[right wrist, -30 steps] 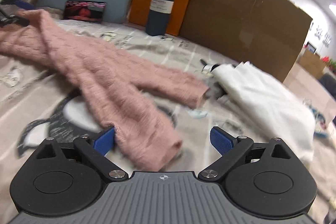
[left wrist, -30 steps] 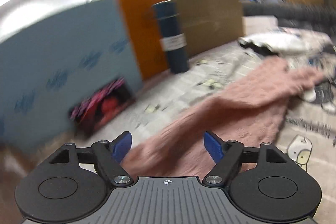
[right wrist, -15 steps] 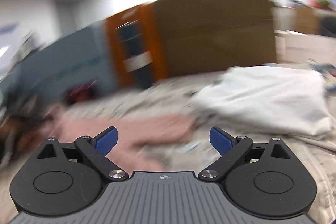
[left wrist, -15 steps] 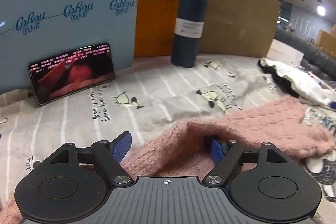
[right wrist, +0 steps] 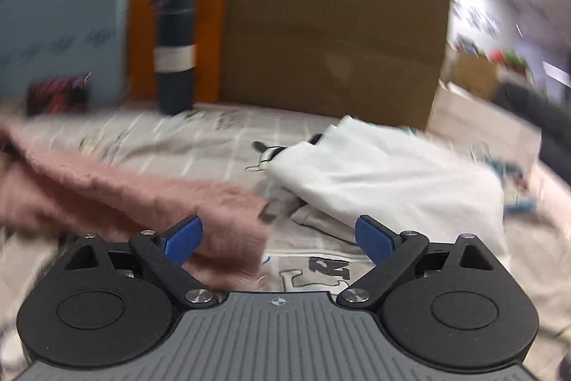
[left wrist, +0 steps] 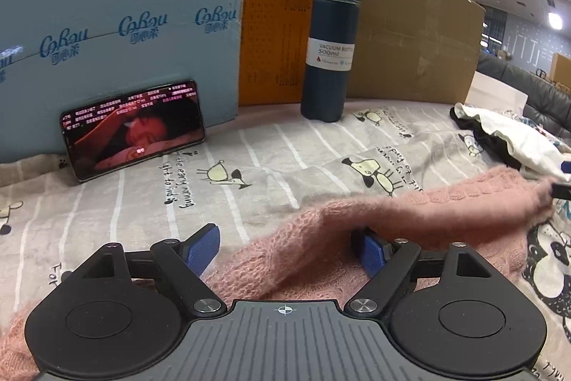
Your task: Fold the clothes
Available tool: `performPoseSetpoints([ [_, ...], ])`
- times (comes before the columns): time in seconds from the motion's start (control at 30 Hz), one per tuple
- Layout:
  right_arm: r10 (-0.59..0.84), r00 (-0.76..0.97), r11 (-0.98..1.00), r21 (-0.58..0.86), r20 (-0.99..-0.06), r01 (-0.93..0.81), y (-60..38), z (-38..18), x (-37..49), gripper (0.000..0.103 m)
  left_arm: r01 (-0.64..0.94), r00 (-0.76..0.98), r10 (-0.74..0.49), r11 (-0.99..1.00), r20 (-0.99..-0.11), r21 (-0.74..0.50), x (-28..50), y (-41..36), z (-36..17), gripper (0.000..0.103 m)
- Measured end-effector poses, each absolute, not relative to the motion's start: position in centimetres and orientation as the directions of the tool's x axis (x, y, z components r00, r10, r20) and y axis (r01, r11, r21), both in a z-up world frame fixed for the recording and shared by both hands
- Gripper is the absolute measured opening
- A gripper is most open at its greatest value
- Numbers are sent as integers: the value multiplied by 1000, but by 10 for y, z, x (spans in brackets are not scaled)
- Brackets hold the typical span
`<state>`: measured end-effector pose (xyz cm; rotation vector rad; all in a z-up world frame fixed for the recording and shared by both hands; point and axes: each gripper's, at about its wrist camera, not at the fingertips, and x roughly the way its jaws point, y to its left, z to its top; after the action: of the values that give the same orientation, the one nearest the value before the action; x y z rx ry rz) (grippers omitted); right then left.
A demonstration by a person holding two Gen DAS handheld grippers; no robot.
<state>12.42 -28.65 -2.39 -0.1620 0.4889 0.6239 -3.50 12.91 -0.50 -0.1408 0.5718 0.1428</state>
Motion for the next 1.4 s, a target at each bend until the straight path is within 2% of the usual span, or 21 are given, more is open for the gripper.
performPoseSetpoints([
  [0.13,617,605,776,263,-502,-573,-298,-31,130,91,-153,854,72,981,-515,-118,-51,126,2,83],
  [0.2,631,575,771,347,-520,-534,-299,-37,130,81,-142,864,63,982,-499,-121,-63,123,5,83],
  [0.3,609,593,793,385,-527,-472,-295,-43,130,61,-127,881,68,988,-469,-94,-86,118,9,85],
  [0.37,600,609,800,378,-519,-466,-292,-41,130,23,-139,891,100,989,-444,-56,-104,114,11,88],
  [0.43,592,629,806,362,-504,-468,-291,-37,129,17,-146,897,136,989,-420,8,-109,113,11,93],
  [0.47,583,651,812,346,-485,-470,-292,-32,128,9,-159,897,163,986,-411,44,-107,113,10,93],
  [0.53,569,687,822,337,-452,-459,-291,-22,127,6,-183,895,215,976,-391,117,-102,114,9,93],
  [0.63,551,736,832,323,-392,-451,-285,-10,130,3,-257,877,298,954,-378,156,-83,122,7,93],
  [0.73,553,754,828,334,-355,-450,-283,0,133,3,-326,858,332,942,-392,83,-76,136,7,93],
  [0.8,550,743,830,345,-381,-438,-285,0,130,3,-318,866,306,947,-395,35,-81,142,6,93],
  [0.83,548,738,832,350,-394,-431,-287,0,128,3,-323,866,317,945,-386,51,-83,140,6,93],
  [0.9,545,726,834,361,-420,-418,-289,0,125,19,-327,862,342,939,-374,106,-82,138,4,94],
  [0.93,544,719,835,366,-433,-411,-290,0,124,53,-335,859,343,938,-381,90,-78,141,3,94],
  [0.97,542,714,836,373,-443,-403,-291,-2,122,72,-344,855,343,936,-389,70,-74,144,2,94],
  [1.1,533,679,843,380,-505,-380,-281,-25,117,69,-399,804,366,916,-469,31,-61,152,-6,94],
  [1.13,527,674,848,376,-518,-374,-277,-31,118,61,-412,789,372,911,-489,29,-58,154,-8,94],
  [1.17,520,672,852,373,-527,-366,-273,-35,119,42,-408,799,372,912,-473,28,-63,151,-6,94],
  [1.2,513,674,856,373,-531,-358,-270,-38,121,30,-403,811,370,915,-453,27,-69,148,-3,94],
  [1.23,509,681,858,375,-527,-351,-268,-40,122,11,-398,823,369,917,-433,25,-75,144,1,94],
  [1.4,427,803,904,169,-416,-393,-249,-19,108,8,-364,864,339,931,-373,3,-100,132,12,94],
])
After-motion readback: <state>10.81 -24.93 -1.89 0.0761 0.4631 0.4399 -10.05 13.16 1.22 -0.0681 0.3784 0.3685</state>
